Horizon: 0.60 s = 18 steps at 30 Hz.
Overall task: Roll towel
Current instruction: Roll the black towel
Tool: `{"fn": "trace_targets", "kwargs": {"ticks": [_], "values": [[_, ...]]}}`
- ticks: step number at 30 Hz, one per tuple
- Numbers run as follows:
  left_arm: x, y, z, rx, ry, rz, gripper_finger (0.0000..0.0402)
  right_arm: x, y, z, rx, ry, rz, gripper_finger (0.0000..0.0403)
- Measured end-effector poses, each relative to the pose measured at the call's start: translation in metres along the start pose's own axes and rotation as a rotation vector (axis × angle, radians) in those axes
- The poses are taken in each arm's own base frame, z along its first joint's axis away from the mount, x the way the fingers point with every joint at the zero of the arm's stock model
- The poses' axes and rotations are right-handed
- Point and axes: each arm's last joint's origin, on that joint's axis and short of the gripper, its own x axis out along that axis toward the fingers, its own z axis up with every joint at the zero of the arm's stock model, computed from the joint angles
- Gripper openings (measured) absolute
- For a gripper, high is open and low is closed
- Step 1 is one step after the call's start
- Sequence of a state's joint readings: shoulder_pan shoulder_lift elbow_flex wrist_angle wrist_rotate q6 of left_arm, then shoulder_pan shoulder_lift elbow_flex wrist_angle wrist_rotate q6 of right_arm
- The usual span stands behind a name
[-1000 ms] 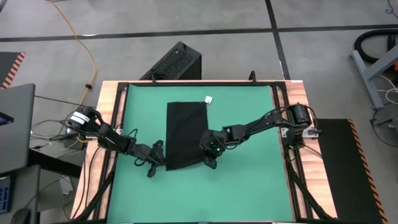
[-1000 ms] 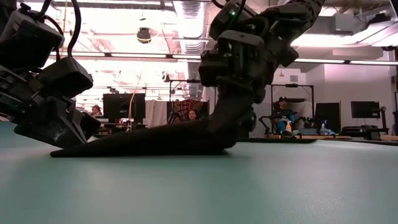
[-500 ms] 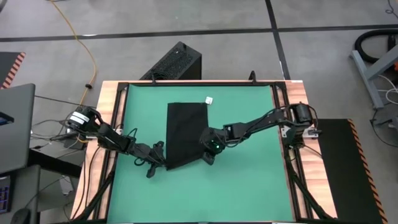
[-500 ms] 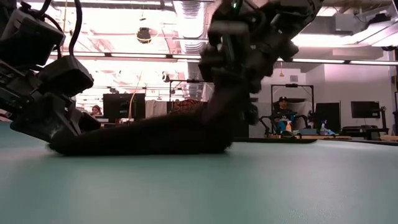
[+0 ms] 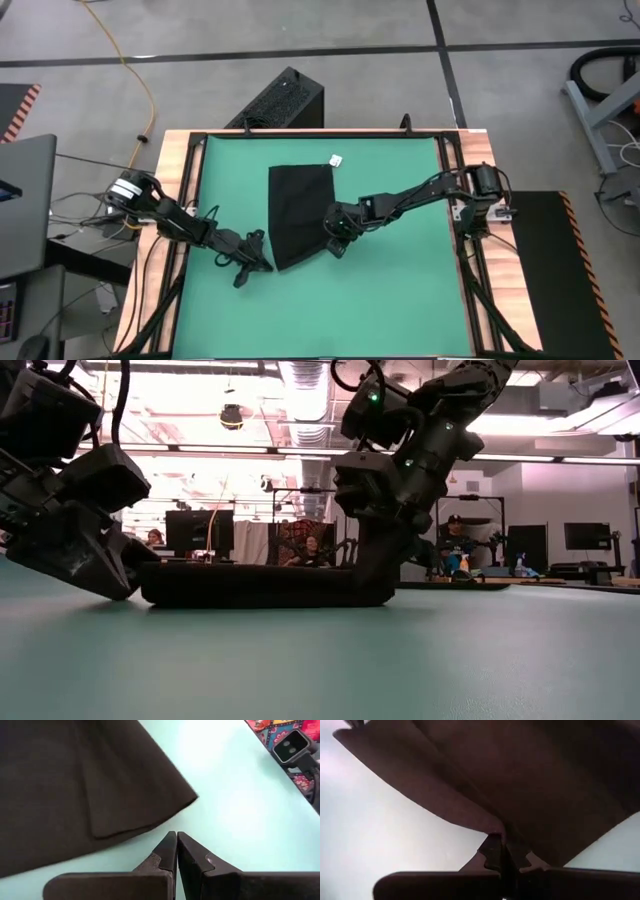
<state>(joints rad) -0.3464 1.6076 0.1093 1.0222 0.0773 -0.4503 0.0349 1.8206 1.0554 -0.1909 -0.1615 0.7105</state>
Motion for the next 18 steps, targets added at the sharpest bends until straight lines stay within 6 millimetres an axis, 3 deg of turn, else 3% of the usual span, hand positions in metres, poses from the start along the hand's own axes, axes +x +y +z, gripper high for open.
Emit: {"fn": "trace_targets", "kwargs": {"ticks": [11, 18], "values": [[-0.004, -0.009, 0.010, -0.022, -0.050, -0.096, 0.0000, 0.001, 0.006, -0.005, 0.028, 0.037, 0.040, 0.0010], [0.013, -0.034, 0.025, 0.189, -0.077, -0.063, 0.0000, 0.001, 0.016, -0.009, 0.044, 0.047, 0.100, 0.0010]]}}
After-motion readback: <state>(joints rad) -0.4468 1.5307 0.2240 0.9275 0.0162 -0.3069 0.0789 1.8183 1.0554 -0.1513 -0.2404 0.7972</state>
